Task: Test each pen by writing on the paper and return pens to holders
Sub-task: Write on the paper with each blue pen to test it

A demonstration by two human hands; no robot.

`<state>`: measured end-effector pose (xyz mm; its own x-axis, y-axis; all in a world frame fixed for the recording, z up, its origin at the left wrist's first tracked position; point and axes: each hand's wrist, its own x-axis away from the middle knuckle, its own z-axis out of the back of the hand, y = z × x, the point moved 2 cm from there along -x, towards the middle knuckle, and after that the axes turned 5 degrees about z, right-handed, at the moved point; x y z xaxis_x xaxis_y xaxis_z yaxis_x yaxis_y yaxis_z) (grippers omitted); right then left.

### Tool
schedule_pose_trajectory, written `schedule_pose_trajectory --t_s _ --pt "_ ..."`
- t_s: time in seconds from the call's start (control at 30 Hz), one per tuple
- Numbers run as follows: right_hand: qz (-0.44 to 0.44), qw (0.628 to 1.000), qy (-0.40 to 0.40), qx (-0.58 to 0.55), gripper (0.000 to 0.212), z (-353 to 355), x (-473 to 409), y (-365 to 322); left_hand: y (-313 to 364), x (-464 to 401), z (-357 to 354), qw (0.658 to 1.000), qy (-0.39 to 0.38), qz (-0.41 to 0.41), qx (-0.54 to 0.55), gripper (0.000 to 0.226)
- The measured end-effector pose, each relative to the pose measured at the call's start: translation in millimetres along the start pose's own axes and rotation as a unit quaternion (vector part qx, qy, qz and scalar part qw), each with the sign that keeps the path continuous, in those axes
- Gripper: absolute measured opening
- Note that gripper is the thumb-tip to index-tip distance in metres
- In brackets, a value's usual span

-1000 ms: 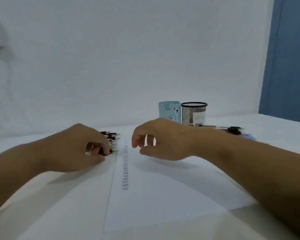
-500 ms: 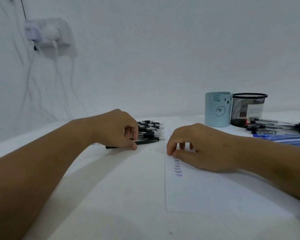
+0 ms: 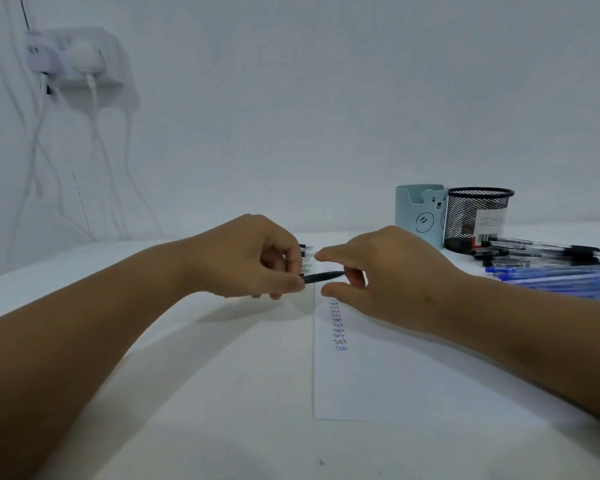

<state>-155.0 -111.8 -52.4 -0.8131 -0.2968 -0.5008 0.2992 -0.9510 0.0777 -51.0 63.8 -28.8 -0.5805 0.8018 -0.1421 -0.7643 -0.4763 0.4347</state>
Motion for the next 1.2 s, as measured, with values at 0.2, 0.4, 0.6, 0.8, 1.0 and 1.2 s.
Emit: schedule_pose_trajectory --t_s 0.2,0.4,0.6,0.8,1.0,1.2 --pt "-0.052 0.999 0.012 0.006 0.009 1.2 1.6 11.7 -3.5 -6.9 -7.7 0.974 -0.001 0.046 0.224 0.05" --pt "-0.184 0.878 0.044 -0.439 0.034 2.6 10.3 3.2 -18.5 -6.4 -22.1 0.995 -0.005 0.017 0.094 0.014" --pt "-0.194 0.804 -0.058 -0.56 0.035 0.3 14.1 -16.5 -11.1 -8.3 -27.8 1.0 -0.015 0.005 -0.016 0.012" --pt "-0.136 0.837 -0.057 -0.527 0.039 3.1 17.7 -28.2 -14.4 -9.8 -27.5 1.0 -0.022 -0.005 -0.008 0.029" --pt "-0.139 0.861 -0.061 -0.485 0.043 -0.3 16.8 -28.2 -14.1 -11.2 -28.0 1.0 -0.014 -0.006 -0.011 0.018" --pt "-0.149 0.881 -0.068 -0.445 0.039 5.5 18.4 -30.4 -13.9 -10.8 -28.2 1.0 -0.012 -0.002 -0.012 0.019"
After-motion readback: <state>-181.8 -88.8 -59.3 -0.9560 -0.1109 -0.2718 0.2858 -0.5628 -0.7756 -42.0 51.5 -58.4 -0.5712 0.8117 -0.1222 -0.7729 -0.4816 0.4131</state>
